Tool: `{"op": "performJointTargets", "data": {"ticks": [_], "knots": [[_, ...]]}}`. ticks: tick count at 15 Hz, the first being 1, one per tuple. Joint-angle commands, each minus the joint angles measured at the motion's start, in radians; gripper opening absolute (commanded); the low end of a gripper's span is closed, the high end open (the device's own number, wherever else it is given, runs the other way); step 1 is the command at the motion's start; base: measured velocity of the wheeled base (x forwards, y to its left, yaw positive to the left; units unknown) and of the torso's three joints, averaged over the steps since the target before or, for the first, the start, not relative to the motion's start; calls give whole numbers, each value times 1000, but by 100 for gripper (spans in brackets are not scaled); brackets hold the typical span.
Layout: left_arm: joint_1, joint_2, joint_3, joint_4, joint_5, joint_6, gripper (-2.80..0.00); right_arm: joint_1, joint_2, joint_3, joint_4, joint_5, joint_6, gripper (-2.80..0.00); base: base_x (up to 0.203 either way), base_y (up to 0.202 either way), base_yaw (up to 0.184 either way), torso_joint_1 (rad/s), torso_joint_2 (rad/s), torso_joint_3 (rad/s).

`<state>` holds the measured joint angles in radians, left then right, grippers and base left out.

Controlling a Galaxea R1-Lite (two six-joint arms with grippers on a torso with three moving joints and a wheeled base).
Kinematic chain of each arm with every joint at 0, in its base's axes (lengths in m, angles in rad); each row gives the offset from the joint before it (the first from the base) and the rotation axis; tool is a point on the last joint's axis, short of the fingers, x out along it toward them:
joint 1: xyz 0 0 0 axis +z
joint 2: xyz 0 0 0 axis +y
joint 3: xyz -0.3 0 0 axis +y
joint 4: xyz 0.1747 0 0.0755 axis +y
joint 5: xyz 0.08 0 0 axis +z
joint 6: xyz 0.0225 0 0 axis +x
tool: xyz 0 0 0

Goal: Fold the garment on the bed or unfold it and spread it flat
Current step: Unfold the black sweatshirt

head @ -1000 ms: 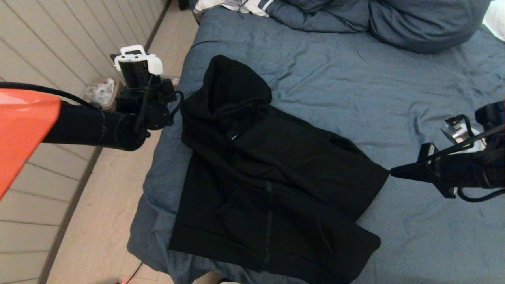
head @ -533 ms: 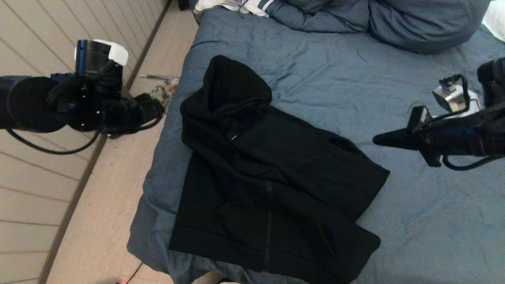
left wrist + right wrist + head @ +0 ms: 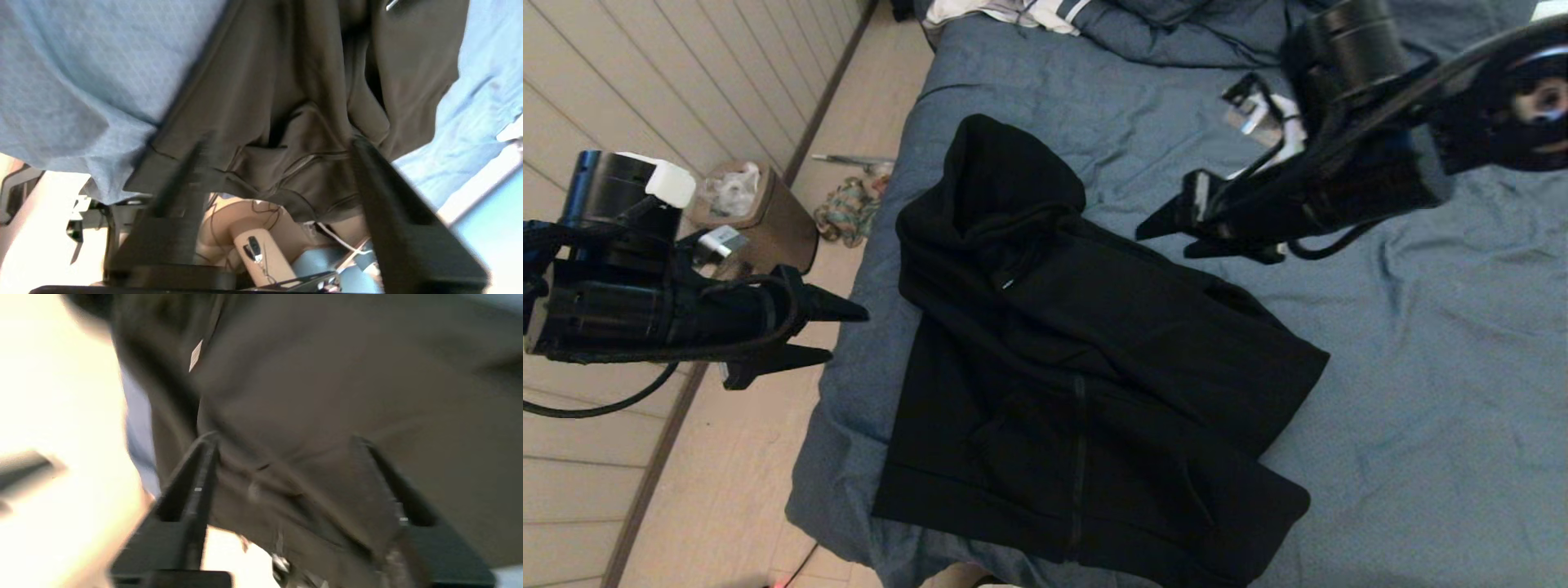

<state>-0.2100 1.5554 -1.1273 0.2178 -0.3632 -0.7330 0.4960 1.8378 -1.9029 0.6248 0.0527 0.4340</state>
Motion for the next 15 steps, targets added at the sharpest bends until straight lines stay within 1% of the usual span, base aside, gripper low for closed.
{"op": "performJointTargets", "data": {"ticks": [1,2,3,4,5,6,8,10,11,12,14,15], "knots": [[21,-8,27,-8,-4,-2,-280,112,155,-58,38,-87,-32,0,0,0,0,0,0,0],[32,-7,51,-52,-2,0,-280,168,200,-59,50,-201,-64,0,0,0,0,0,0,0],[43,-6,78,-121,-2,0,-280,208,235,-60,55,-279,-87,0,0,0,0,0,0,0],[47,-4,116,-187,-2,1,-280,239,259,-60,56,-316,-101,0,0,0,0,0,0,0],[48,-3,152,-247,-4,2,-280,263,269,-61,45,-324,-100,0,0,0,0,0,0,0],[48,-6,177,-279,-5,2,-280,273,283,-61,15,-327,-98,0,0,0,0,0,0,0],[38,-2,197,-295,-9,6,-280,288,311,-52,-49,-354,-107,0,0,0,0,0,0,0],[37,12,197,-296,-10,6,-280,289,333,-51,-56,-392,-118,0,0,0,0,0,0,0],[37,14,198,-296,-10,6,-280,291,350,-51,-71,-423,-126,0,0,0,0,0,0,0],[34,14,201,-296,-10,4,-280,295,361,-52,-125,-444,-128,0,0,0,0,0,0,0],[32,14,201,-296,-10,4,-280,293,385,-48,-317,-471,-132,0,0,0,0,0,0,0],[32,14,201,-298,-10,3,-280,291,399,-46,-368,-490,-145,0,0,0,0,0,0,0]]}}
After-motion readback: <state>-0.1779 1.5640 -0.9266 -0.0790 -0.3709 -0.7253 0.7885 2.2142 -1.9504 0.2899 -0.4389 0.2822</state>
